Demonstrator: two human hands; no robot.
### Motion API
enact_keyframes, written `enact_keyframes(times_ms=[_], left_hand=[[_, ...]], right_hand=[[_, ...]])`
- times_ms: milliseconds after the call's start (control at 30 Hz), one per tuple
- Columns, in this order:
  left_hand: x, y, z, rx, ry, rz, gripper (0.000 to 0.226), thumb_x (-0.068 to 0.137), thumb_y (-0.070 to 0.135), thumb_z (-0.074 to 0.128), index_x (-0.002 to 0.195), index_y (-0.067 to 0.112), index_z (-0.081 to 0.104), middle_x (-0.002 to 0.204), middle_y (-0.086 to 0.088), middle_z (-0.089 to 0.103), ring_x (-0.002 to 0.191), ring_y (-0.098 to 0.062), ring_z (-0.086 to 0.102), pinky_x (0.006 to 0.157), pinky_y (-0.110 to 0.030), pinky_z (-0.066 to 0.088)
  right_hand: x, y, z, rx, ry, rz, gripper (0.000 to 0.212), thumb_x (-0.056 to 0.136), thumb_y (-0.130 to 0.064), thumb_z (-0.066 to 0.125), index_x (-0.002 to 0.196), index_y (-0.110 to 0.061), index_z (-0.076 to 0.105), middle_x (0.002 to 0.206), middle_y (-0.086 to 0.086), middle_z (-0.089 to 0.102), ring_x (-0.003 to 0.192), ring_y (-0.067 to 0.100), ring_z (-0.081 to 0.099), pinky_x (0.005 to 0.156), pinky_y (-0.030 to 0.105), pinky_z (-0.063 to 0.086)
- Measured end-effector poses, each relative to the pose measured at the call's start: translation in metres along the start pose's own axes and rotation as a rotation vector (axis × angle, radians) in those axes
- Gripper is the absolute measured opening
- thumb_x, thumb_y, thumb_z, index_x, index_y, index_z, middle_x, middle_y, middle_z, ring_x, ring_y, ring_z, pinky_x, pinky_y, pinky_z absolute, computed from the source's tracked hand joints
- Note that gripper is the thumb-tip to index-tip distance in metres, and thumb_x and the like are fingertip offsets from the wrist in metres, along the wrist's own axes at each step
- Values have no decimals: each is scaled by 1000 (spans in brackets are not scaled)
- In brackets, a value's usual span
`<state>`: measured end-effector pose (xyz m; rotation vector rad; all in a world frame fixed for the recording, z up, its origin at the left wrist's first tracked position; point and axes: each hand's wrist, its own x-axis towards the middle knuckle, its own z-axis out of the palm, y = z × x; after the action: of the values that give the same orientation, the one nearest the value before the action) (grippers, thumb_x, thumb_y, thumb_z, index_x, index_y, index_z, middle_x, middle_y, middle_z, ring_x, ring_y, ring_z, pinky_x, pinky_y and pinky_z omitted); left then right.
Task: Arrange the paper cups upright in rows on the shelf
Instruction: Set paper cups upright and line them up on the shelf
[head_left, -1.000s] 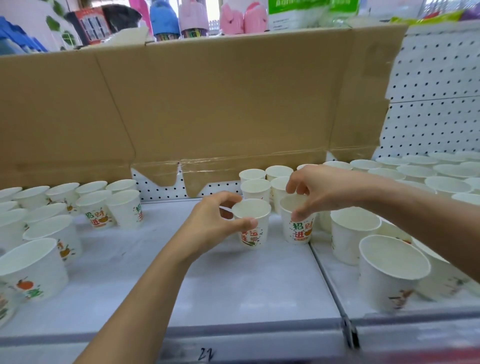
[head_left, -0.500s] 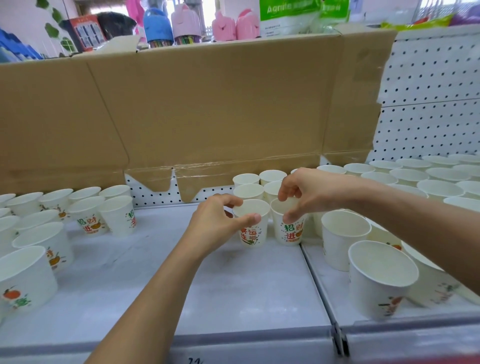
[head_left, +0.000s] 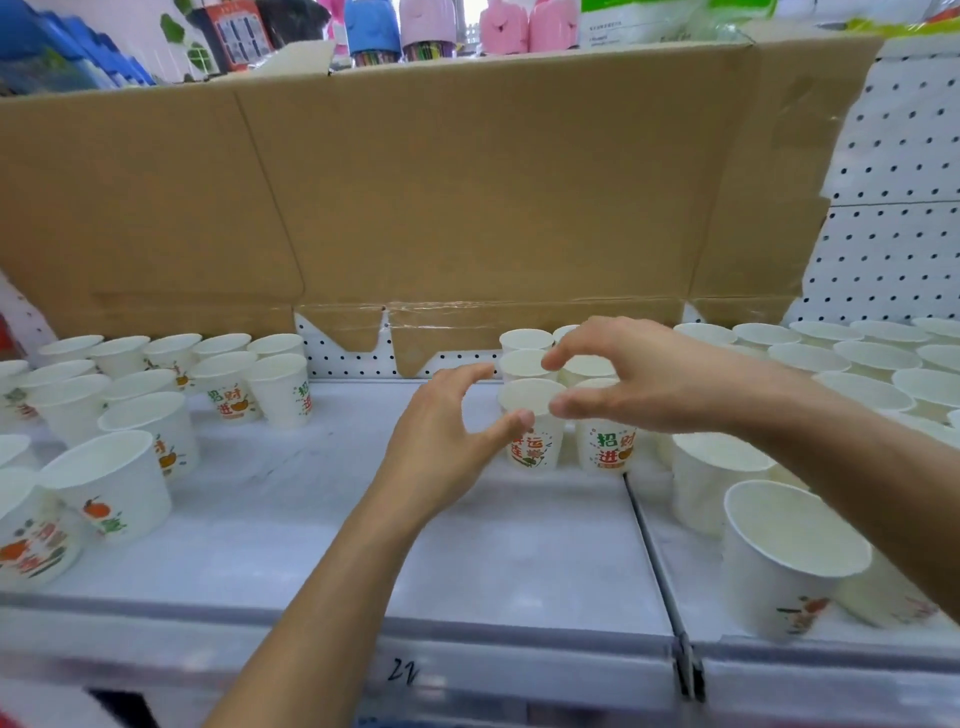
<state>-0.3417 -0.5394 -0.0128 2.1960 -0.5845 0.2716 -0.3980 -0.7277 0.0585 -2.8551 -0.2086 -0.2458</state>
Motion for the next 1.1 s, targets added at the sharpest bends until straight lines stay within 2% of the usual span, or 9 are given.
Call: enact_keyframes(times_ms=[167,267,333,400,533,667,767,900,1100], left_hand=[[-65,-17,-26,-92,248,22,55,81,57,61,130,33,52,129,19,53,120,2,47,100,-19,39],[-102,-40,-50,-89,409,-19,44,84,49,63,125,36,55,124,22,54,118,3,48,97,-14,39],[-120,-61,-71,-96,526,-46,36,85,38,67,120,37,56,121,22,54,118,1,48,97,-16,39],[-134,-83,-97,-83,633,-72,37,86,30,69,120,36,56,121,23,52,118,-1,48,99,-21,40],[-148,-129,-154,-48,828,-201,56,82,31,73,130,34,44,125,16,40,123,-5,42,105,-34,39],[-144,-173,-201,-22,753,-343,88,70,40,81,141,29,29,130,15,32,124,-9,39,107,-40,38],[-132,-194,-213,-56,627,-344,100,66,39,85,145,26,25,132,12,42,121,-9,43,104,-34,38],[-122,-206,-210,-61,597,-325,94,66,43,84,142,32,30,140,11,44,127,-10,42,101,-30,38],[-120,-201,-200,-109,618,-314,76,71,43,80,135,36,39,123,17,44,115,-7,42,96,-32,41]], right_hand=[[-17,-68,29,189,113,-199,49,78,-58,59,123,-39,57,127,-20,53,119,0,45,101,28,39],[-20,-107,61,416,60,-246,54,73,-64,58,122,-40,57,122,-27,54,110,-8,49,95,22,46],[-13,-132,86,533,2,-268,55,73,-63,58,122,-40,56,122,-27,54,110,-9,50,94,23,48],[1,-160,110,646,-23,-268,50,78,-51,65,126,-39,54,123,-23,55,110,-7,52,95,26,49],[35,-223,147,828,17,-220,63,81,-35,74,136,-38,41,128,-15,49,112,-2,50,95,24,46],[74,-268,178,828,93,-178,84,76,-31,78,144,-33,28,144,-10,38,129,9,38,109,35,37],[98,-286,198,763,127,-127,94,71,-34,78,146,-31,21,148,-5,34,134,16,32,110,43,35],[115,-296,212,678,179,-85,95,70,-33,77,146,-29,20,147,-1,35,133,21,31,108,43,34],[107,-299,206,602,270,-84,77,75,-31,72,141,-26,32,143,-4,41,130,19,33,106,42,34]])
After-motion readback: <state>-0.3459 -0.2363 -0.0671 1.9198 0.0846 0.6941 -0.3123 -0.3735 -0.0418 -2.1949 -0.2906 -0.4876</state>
